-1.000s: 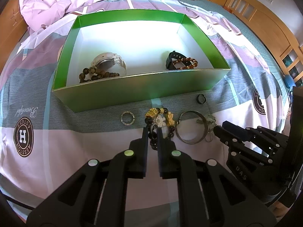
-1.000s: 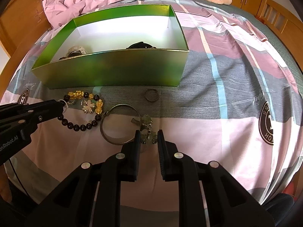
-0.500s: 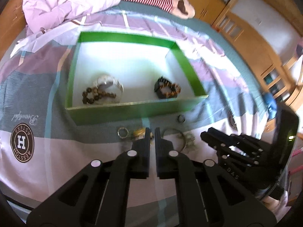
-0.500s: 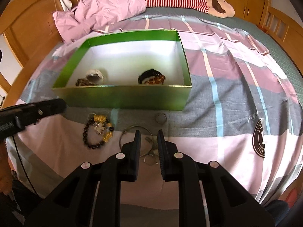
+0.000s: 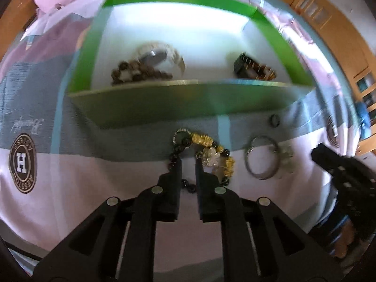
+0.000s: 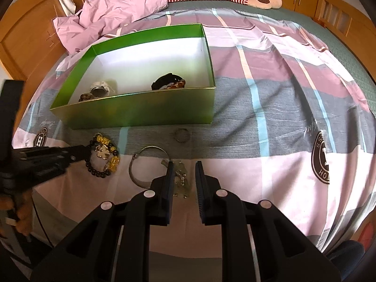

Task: Organize jewelry
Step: 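Close the left tool on the black bead bracelet and lift it, then carry the black bead bracelet into the green box and open the left tool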

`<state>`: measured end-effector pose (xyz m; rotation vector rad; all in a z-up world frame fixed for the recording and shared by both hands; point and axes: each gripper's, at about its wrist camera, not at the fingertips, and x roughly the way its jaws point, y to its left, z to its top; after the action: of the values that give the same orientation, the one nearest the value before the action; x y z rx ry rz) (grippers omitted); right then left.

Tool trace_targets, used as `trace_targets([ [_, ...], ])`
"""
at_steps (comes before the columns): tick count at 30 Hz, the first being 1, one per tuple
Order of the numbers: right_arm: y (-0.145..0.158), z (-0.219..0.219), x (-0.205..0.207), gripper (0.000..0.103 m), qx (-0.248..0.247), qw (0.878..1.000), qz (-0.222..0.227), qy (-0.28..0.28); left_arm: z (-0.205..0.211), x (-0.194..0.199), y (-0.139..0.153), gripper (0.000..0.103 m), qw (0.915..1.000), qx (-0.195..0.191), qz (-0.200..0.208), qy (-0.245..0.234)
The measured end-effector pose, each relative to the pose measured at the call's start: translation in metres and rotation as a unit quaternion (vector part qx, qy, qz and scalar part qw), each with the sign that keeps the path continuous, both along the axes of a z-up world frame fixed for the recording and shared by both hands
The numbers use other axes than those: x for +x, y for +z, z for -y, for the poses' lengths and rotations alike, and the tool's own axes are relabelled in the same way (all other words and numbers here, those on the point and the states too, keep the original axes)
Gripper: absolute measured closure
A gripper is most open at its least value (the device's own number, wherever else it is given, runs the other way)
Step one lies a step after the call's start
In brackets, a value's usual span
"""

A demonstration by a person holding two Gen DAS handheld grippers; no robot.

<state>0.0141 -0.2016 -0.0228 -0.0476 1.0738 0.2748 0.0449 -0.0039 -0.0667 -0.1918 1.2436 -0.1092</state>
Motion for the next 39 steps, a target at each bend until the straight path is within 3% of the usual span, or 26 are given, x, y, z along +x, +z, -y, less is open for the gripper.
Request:
trace_targets([
  [4,-0.003,0.001,0.002,0.082,-0.001,1.000,-0.009,0.001,0.006,0.004,-0.014,0.088,0.9998,0.013,-0.012,-0.004],
  [7,-0.007,0.002,0.002,0.062,0.003,1.000,-0.017,0.000,0.005,0.003,-0.014,0.088,0.9999,0.012,-0.012,0.001],
  [13,-0.028,-0.012,0.002,0.061,-0.024,0.999,-0.027,0.026,0.005,0.002,-0.015,0.086,0.9999,0.008,-0.012,0.000],
  [15,-0.035,-0.014,0.004,0.074,-0.023,0.999,-0.037,0.028,0.006,0.002,-0.017,0.085,0.9999,0.008,-0.011,-0.003],
  [16,-0.038,-0.015,0.005,0.089,-0.022,0.998,-0.042,0.029,0.006,0.002,-0.017,0.085,0.9999,0.008,-0.010,-0.003],
  [17,-0.040,-0.015,0.006,0.092,-0.023,0.998,-0.046,0.030,0.006,0.004,-0.018,0.085,0.9999,0.006,-0.010,-0.002],
  [19,-0.037,-0.014,0.005,0.093,-0.018,0.999,-0.041,0.029,0.004,0.004,-0.016,0.101,0.9999,0.007,-0.010,0.002],
  [20,-0.035,-0.013,0.005,0.093,-0.015,0.999,-0.038,0.030,0.002,0.004,-0.014,0.103,0.9999,0.004,-0.011,0.001],
  [24,-0.016,-0.008,0.004,0.094,-0.005,0.999,-0.019,0.026,-0.002,-0.001,0.004,0.103,0.9998,-0.017,0.010,0.006],
  [29,0.011,-0.005,0.002,0.098,0.005,1.000,0.010,0.029,-0.004,-0.013,0.053,0.103,0.9964,-0.046,0.070,-0.006],
  [32,0.017,-0.006,0.002,0.098,0.003,0.999,0.017,0.036,-0.011,-0.016,0.061,0.103,0.9951,-0.056,0.081,-0.006],
  [34,0.011,-0.008,0.003,0.097,-0.004,0.999,0.007,0.032,-0.011,-0.011,0.047,0.099,0.9971,-0.045,0.061,0.005],
  [36,-0.001,-0.007,0.007,0.083,-0.013,1.000,-0.015,0.018,-0.011,-0.006,0.029,0.077,0.9988,-0.029,0.038,0.013],
  [37,-0.007,-0.006,0.007,0.076,-0.015,0.999,-0.024,0.016,-0.011,-0.003,0.019,0.075,0.9993,-0.017,0.026,0.020],
  [39,-0.019,-0.007,0.006,0.072,-0.019,0.999,-0.036,0.020,-0.009,0.000,0.003,0.073,0.9998,0.002,0.007,0.019],
])
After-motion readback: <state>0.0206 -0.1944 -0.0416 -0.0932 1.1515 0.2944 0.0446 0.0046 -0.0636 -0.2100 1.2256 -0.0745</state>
